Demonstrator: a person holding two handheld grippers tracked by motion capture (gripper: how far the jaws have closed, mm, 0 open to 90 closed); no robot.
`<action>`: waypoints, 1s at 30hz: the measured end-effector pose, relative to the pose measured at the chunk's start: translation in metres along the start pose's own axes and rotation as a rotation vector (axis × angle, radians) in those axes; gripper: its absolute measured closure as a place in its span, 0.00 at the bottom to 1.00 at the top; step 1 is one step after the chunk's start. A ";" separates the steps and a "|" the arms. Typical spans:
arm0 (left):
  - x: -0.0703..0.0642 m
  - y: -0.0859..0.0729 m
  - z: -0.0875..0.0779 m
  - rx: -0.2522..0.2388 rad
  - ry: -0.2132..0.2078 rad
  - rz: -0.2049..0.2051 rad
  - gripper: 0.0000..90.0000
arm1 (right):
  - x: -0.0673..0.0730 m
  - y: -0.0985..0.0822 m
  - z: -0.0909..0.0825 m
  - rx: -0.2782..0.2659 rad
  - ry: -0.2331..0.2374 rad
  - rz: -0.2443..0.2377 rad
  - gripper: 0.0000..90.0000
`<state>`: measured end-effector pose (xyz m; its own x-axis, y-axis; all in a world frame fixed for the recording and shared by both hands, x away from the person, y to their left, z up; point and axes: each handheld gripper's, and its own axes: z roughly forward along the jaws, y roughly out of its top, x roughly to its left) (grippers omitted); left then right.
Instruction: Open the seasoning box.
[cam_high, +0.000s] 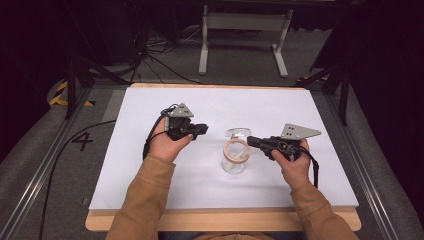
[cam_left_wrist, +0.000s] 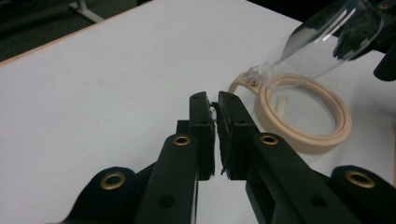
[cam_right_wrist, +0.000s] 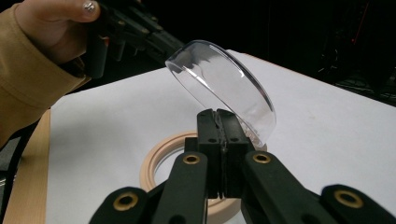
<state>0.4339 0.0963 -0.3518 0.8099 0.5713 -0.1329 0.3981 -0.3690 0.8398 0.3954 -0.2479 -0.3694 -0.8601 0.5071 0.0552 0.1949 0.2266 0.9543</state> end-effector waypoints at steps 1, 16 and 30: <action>0.001 -0.002 -0.002 -0.001 0.005 -0.008 0.93 | -0.002 0.001 0.001 -0.001 -0.002 -0.008 1.00; 0.015 -0.040 -0.034 0.054 0.080 -0.108 0.93 | -0.026 0.009 0.015 -0.011 0.001 0.012 1.00; 0.016 -0.046 -0.034 0.087 0.080 -0.121 0.93 | -0.028 0.011 0.020 0.019 -0.042 0.020 1.00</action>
<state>0.4142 0.1474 -0.3746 0.7185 0.6704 -0.1853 0.5291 -0.3538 0.7713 0.4317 -0.2427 -0.3661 -0.8358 0.5456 0.0613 0.2207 0.2317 0.9474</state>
